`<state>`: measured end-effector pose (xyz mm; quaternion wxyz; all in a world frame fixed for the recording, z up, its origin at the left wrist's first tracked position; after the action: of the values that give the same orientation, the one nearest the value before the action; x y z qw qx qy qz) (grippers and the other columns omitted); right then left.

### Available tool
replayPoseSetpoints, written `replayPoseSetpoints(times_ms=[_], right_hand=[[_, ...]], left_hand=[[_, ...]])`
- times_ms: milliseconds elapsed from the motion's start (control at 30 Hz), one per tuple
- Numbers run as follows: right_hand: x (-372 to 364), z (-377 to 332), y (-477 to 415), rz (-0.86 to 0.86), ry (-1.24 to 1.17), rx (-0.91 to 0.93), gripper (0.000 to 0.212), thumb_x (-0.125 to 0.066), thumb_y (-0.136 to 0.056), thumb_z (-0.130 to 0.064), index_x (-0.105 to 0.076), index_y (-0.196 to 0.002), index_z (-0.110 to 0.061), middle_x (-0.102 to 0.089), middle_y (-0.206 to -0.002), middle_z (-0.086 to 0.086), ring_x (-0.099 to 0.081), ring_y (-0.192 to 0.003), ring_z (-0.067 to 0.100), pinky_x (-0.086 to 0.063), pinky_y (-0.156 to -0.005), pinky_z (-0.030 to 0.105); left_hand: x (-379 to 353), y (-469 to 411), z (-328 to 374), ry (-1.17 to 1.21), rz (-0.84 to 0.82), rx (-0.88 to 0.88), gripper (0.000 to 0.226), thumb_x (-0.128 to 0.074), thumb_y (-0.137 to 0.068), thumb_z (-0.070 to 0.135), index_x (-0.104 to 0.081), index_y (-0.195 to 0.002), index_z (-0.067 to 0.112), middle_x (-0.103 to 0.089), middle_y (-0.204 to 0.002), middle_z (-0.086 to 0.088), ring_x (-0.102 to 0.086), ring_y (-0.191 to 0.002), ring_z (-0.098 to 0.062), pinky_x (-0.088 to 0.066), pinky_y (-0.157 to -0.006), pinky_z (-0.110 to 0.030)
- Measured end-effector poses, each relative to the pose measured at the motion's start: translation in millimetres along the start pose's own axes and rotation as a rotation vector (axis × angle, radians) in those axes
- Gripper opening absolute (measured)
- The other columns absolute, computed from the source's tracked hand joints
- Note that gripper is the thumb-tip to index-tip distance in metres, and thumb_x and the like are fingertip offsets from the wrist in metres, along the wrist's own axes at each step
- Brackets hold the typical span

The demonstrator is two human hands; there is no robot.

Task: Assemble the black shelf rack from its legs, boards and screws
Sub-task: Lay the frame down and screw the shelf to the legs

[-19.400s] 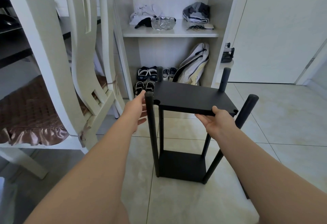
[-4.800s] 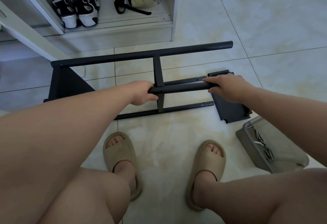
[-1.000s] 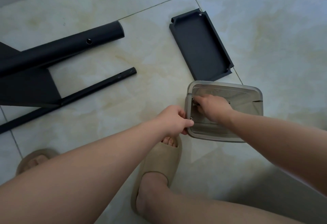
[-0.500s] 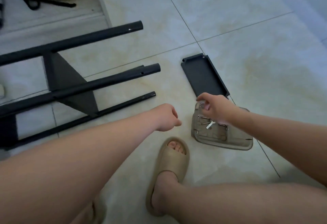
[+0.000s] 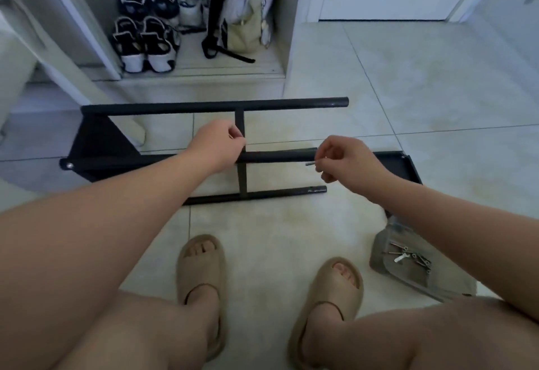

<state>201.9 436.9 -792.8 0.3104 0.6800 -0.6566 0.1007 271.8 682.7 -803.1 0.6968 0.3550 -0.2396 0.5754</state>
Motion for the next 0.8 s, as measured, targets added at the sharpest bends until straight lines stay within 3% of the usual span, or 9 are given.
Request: replayPoseSetpoints(times_ms=[67,200,333,433,500,567,667,800], right_hand=[[-24.7,-16.7,-5.9,-0.038,-0.043,0.002,0.011,-0.062,-0.090,0.000,-0.067,-0.086,-0.009,-0.070,-0.073,0.005,-0.071,-0.066,0.016,-0.060,-0.070,0.032],[-63.5,-25.4,-17.7,-0.101,-0.099,-0.028,0.009,-0.066,-0.092,0.000,-0.068,-0.089,-0.008,-0.073,-0.082,0.013,-0.075,-0.079,0.025,-0.063,-0.078,0.034],[-84.4,-20.5,-31.7,-0.140,-0.145,-0.072,0.005,-0.066,-0.094,-0.001,-0.070,-0.095,-0.005,-0.076,-0.087,0.016,-0.076,-0.078,0.021,-0.063,-0.077,0.031],[-95.6,-18.6,-40.6,-0.174,-0.144,-0.073,0.005,-0.066,-0.095,-0.003,-0.070,-0.097,-0.004,-0.077,-0.088,0.015,-0.076,-0.078,0.018,-0.063,-0.078,0.031],[-99.5,-15.6,-43.8,-0.188,-0.137,-0.073,0.003,-0.068,-0.094,-0.003,-0.069,-0.094,-0.006,-0.077,-0.086,0.012,-0.076,-0.079,0.019,-0.063,-0.081,0.034],[-99.5,-11.3,-45.2,-0.187,-0.136,-0.073,0.004,-0.069,-0.093,-0.003,-0.068,-0.091,-0.007,-0.077,-0.086,0.012,-0.076,-0.078,0.019,-0.063,-0.081,0.036],[-94.4,-5.0,-44.6,-0.184,-0.124,-0.071,0.006,-0.071,-0.092,-0.003,-0.067,-0.090,-0.007,-0.077,-0.085,0.009,-0.077,-0.078,0.019,-0.063,-0.081,0.036],[-80.9,3.3,-39.2,-0.169,-0.104,-0.065,0.007,-0.071,-0.091,-0.003,-0.066,-0.089,-0.007,-0.077,-0.085,0.009,-0.076,-0.077,0.018,-0.063,-0.083,0.038]], left_hand=[[9.8,-8.6,-26.7,-0.005,0.058,0.027,0.006,-0.057,-0.099,0.026,-0.061,-0.099,0.021,-0.061,-0.096,0.004,-0.058,-0.094,-0.018,-0.042,-0.077,-0.031],[10.7,-28.7,-54.2,-0.022,0.070,0.044,0.009,-0.053,-0.100,0.031,-0.056,-0.102,0.023,-0.060,-0.102,0.003,-0.056,-0.095,-0.018,-0.042,-0.078,-0.031],[-13.7,-50.3,-64.9,-0.048,-0.118,0.086,0.033,-0.047,-0.101,0.046,-0.060,-0.090,0.017,-0.057,-0.088,-0.004,-0.056,-0.082,-0.026,-0.046,-0.079,-0.037],[-36.2,-58.6,-63.6,-0.029,-0.279,0.077,0.053,-0.042,-0.100,0.056,-0.068,-0.094,0.009,-0.071,-0.083,-0.004,-0.068,-0.077,-0.025,-0.048,-0.080,-0.034],[-48.1,-63.3,-63.1,-0.015,-0.353,0.083,0.053,-0.043,-0.099,0.059,-0.069,-0.098,0.013,-0.074,-0.081,-0.010,-0.073,-0.070,-0.022,-0.051,-0.080,-0.034],[-54.5,-67.5,-62.7,-0.050,-0.388,0.083,0.049,-0.046,-0.098,0.058,-0.070,-0.094,0.016,-0.073,-0.070,-0.010,-0.069,-0.062,-0.021,-0.049,-0.069,-0.031],[-58.7,-71.1,-60.6,-0.040,-0.402,0.090,0.045,-0.049,-0.098,0.055,-0.069,-0.083,0.019,-0.068,-0.054,-0.006,-0.062,-0.057,-0.019,-0.043,-0.063,-0.029],[-72.2,-65.3,-45.8,-0.004,-0.395,0.077,0.043,-0.049,-0.099,0.052,-0.067,-0.079,0.018,-0.064,-0.048,-0.003,-0.057,-0.044,-0.009,-0.038,-0.060,-0.029]])
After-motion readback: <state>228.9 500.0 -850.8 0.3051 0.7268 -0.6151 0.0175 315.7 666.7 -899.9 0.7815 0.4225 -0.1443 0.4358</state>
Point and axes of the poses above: each hand's wrist, its own y-axis away from the middle knuckle, its own x-axis out of the back of the hand, z = x × y, the point moved 10 cm from there along -y, towards the middle knuckle
